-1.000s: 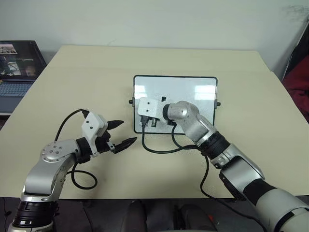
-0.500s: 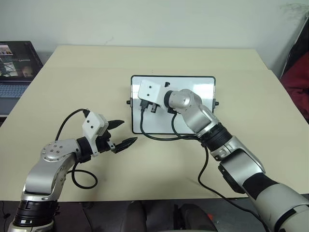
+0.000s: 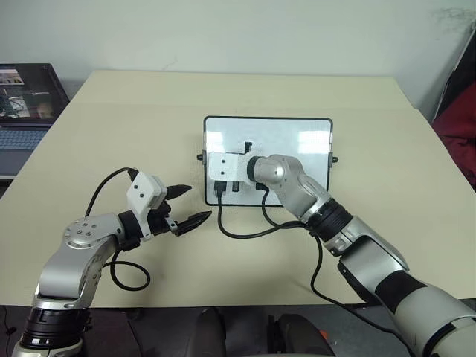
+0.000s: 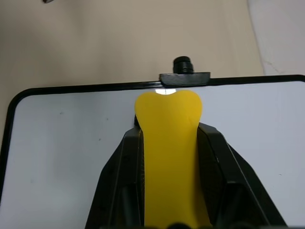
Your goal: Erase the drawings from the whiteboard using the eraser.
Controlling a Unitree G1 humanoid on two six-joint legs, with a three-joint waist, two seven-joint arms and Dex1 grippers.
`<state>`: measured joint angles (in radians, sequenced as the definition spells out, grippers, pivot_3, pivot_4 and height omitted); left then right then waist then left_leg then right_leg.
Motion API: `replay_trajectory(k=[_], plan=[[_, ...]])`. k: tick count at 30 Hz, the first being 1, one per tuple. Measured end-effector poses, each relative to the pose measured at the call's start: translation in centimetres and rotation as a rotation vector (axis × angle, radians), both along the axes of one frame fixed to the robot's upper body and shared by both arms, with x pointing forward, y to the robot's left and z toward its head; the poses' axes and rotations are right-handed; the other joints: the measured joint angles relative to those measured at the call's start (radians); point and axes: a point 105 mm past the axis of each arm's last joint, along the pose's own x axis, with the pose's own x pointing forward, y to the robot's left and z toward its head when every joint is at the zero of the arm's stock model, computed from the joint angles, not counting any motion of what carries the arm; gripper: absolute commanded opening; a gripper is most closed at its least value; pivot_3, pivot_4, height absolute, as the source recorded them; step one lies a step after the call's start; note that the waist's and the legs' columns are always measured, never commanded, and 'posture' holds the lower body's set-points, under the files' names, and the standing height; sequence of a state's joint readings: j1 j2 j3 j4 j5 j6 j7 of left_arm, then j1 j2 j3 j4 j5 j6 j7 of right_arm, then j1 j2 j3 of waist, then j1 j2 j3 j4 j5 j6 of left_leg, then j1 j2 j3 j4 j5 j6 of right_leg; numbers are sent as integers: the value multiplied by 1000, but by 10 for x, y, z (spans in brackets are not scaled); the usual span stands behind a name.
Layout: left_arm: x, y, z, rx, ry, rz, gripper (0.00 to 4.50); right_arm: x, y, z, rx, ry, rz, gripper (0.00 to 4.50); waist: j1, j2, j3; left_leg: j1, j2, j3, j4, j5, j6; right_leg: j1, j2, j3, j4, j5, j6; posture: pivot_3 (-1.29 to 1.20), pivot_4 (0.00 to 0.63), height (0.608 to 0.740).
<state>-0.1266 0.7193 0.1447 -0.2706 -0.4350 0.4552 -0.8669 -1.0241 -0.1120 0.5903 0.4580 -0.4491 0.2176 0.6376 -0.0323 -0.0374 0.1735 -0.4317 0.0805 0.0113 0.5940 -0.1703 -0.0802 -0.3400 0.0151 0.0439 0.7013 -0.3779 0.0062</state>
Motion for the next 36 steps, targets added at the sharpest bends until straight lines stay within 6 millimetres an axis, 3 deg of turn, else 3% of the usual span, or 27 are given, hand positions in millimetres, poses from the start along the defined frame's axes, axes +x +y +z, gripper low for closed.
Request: replay_trajectory(k=[6, 9, 13, 18, 21, 25, 34, 36], plan=[[2, -1, 4, -1, -15, -4, 4500, -2, -5, 0, 59, 79, -21, 1144, 2, 0, 0, 0, 0, 0, 0, 0, 0, 0, 0, 0, 0, 0, 0, 0, 150, 740], [2, -2, 4, -10, -20, -2, 4500, 0, -19, 18, 170, 107, -72, 1144, 4, 0, 0, -1, 0, 0, 0, 0, 0, -1, 0, 0, -1, 0, 0, 0, 150, 740], [3, -3, 3, -48, -24, 20, 4500, -8, -58, 44, 347, 103, -141, 1144, 7, 0, 0, -2, 0, 0, -1, 0, 0, 0, 0, 0, -4, 0, 0, 0, 150, 740], [4, -9, 12, -119, -82, 30, 4500, -37, -96, 35, 657, 283, -231, 1144, 4, 0, 0, -2, 0, 1, -1, 0, 0, 0, 0, 1, -4, 0, 0, 0, 150, 740], [3, -11, 24, -165, -124, 24, 4500, -52, -125, 39, 813, 294, -298, 1144, 1, 0, 0, -2, -1, 2, -1, 0, 0, 1, 0, 0, -4, 0, 0, 0, 150, 740], [1, -8, 32, -179, -142, 11, 4500, -74, -154, 16, 876, 326, -403, 1144, 1, 0, 0, -1, -1, 2, -1, 0, 0, 2, 0, 0, -4, 0, 0, 0, 150, 740], [-2, -24, 30, -129, -73, -148, 4500, -115, -166, -44, 878, 423, -580, 1144, 1, 0, 0, -1, -1, 3, -1, 0, 0, 3, 1, 0, -4, -1, 2, 0, 150, 740], [1, -26, 31, -126, -70, -163, 4500, -114, -170, -45, 884, 395, -614, 1144, 1, 0, 0, -1, -2, 3, 0, 0, 0, 3, 1, 0, -4, -2, 4, 0, 150, 740]])
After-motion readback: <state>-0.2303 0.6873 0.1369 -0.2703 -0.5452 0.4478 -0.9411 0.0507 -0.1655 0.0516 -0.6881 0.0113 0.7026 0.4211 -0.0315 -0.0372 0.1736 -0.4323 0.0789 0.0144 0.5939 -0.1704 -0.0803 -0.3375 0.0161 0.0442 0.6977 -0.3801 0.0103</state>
